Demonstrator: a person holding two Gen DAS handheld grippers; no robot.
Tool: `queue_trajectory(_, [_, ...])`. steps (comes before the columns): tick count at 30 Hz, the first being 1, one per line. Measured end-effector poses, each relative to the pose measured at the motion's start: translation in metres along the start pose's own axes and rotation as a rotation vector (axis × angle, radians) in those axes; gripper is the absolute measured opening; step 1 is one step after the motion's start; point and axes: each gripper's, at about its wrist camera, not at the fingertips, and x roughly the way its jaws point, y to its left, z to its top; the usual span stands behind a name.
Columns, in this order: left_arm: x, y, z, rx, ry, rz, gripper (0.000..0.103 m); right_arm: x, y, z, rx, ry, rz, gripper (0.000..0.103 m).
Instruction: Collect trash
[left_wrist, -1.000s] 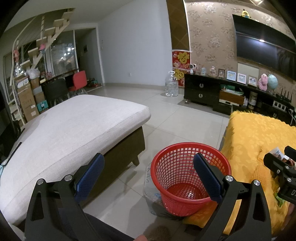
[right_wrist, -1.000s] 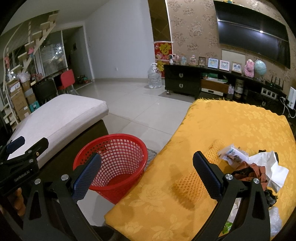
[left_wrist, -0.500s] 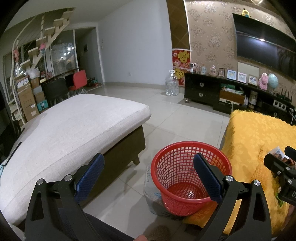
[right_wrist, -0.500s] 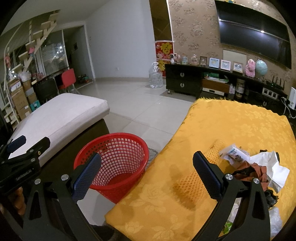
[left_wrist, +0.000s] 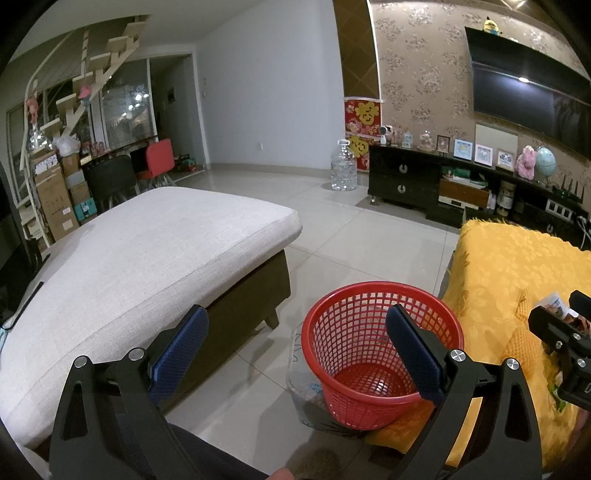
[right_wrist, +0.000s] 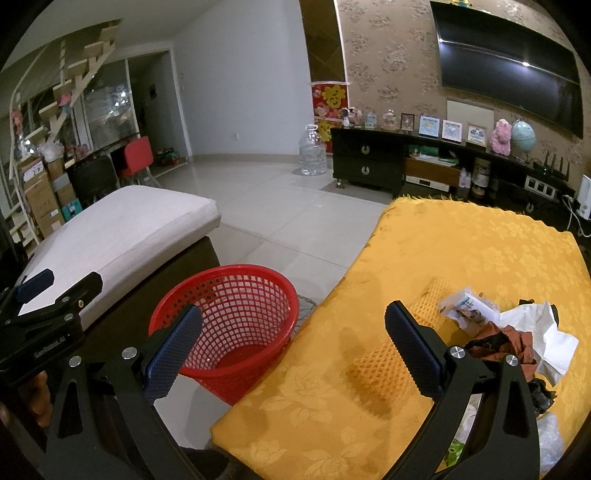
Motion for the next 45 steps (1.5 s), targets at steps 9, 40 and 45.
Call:
queue_trajectory(9, [0.0,0.0,0.0,0.0,0.0,-0.003,0.093,-0.002,-0.001,0.001,0.0,-0.002,-0.005,0.096])
queue_trajectory(40, [-0.018,-0.118,-0.022,0.221,0.022,-0.303,0.093,-0.092,-0.193,-0.033,0.355,-0.019,-0.395,0.096])
queue_trajectory(45, [-0.025,-0.168,-0.037,0.316,0.047,-0.408,0.093,-0.105,-0.208,-0.042,0.384,-0.023,-0.433,0.097])
